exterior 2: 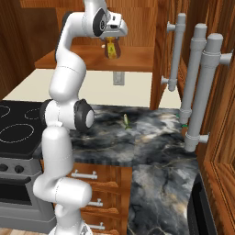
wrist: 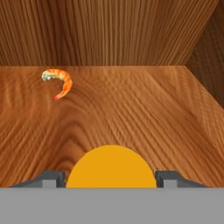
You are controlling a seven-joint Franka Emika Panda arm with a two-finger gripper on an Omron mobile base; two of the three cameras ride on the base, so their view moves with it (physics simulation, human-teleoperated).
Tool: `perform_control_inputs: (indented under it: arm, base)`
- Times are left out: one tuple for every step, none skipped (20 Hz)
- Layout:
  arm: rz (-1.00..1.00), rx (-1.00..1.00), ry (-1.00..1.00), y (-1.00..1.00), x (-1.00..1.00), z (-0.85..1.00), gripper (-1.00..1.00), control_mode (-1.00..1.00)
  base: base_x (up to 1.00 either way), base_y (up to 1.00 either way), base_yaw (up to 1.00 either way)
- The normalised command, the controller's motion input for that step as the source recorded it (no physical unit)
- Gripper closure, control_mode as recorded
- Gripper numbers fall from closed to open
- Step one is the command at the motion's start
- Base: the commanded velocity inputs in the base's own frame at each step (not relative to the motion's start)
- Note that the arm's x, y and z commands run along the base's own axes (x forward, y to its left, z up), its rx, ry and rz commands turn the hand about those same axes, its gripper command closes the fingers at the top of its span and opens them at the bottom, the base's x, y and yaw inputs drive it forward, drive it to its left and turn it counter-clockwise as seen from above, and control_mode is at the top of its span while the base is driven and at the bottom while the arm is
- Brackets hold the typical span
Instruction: Pick the cereal and honey bottle from the counter and place them in the cabinets closest to them.
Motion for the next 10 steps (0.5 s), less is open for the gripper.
perform_control_inputs:
  arm:
    - [0.0, 0.0, 0.0, 0.0, 0.0, 0.0, -1.0, -1.0]
    - [0.0, 0.0, 0.0, 0.0, 0.0, 0.0, -1.0, -1.0]
    - [0.0, 0.0, 0.0, 0.0, 0.0, 0.01, -1.0, -1.0]
    - [0.0, 0.0, 0.0, 0.0, 0.0, 0.04, -1.0, -1.0]
    - [0.0, 0.0, 0.0, 0.0, 0.0, 0.07, -1.0, -1.0]
    - [0.0, 0.0, 0.0, 0.0, -0.01, 0.09, -1.0, -1.0]
    - [0.0, 0.01, -0.02, 0.0, 0.0, 0.1, -1.0, -1.0]
    - [0.0, 0.0, -0.03, 0.0, 0.0, 0.1, -1.0, -1.0]
    - [0.0, 0.0, -0.05, 0.0, 0.0, 0.12, -1.0, -1.0]
    - [0.0, 0.0, -0.07, 0.03, 0.07, 0.11, -1.0, -1.0]
  base:
    - [0.0, 0.0, 0.0]
    - [0.0, 0.0, 0.0]
    - [0.0, 0.0, 0.0]
    - [0.0, 0.0, 0.0]
    - [0.0, 0.0, 0.0]
    - [0.0, 0.0, 0.0]
    - [0.0, 0.0, 0.0]
    - [0.0, 0.0, 0.0]
    - [0.0, 0.0, 0.0]
    - [0.0, 0.0, 0.0]
